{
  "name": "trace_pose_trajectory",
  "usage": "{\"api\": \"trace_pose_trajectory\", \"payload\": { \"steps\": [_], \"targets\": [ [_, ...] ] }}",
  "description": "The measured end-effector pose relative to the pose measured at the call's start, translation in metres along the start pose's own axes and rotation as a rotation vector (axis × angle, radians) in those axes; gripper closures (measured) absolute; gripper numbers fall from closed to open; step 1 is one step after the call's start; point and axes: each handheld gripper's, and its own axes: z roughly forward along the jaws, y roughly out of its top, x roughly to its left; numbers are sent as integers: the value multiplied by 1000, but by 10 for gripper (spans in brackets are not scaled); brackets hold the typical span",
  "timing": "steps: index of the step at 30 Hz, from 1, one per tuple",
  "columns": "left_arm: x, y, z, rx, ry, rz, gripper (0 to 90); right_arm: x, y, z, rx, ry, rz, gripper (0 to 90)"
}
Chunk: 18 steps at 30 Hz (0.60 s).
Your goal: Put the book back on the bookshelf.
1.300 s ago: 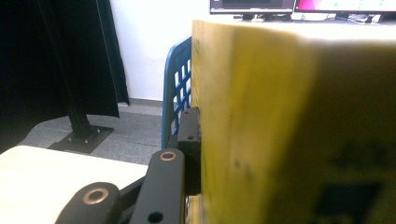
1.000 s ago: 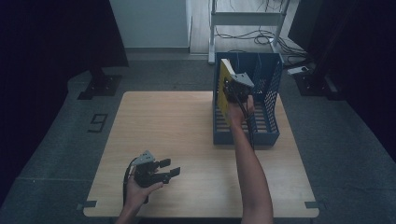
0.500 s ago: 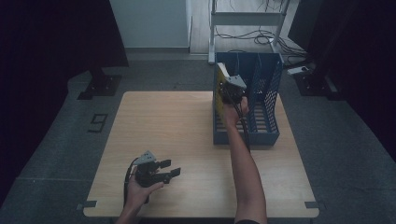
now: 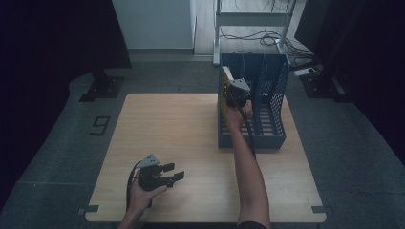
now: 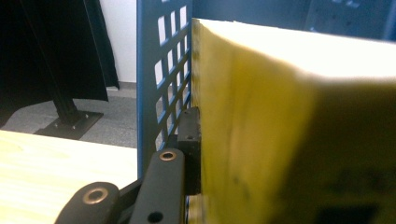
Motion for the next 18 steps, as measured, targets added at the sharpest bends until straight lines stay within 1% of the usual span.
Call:
{"api": "trace_pose_trajectory", "payload": {
  "steps": [2,7,9,14,18],
  "targets": [
    [0,0,0,0,-9,-4,355,1,-2,1,4,0,-6,742],
    [0,0,0,-1,-9,-3,355,1,-5,-1,1,1,-11,742],
    [0,0,0,2,-8,-1,355,1,-5,-3,12,-8,-7,739],
    [-2,0,2,9,-7,5,354,-1,-8,-8,33,-2,-11,735],
    [-3,0,3,12,-9,7,354,-1,-8,-12,39,9,-16,734]
  ]
}}
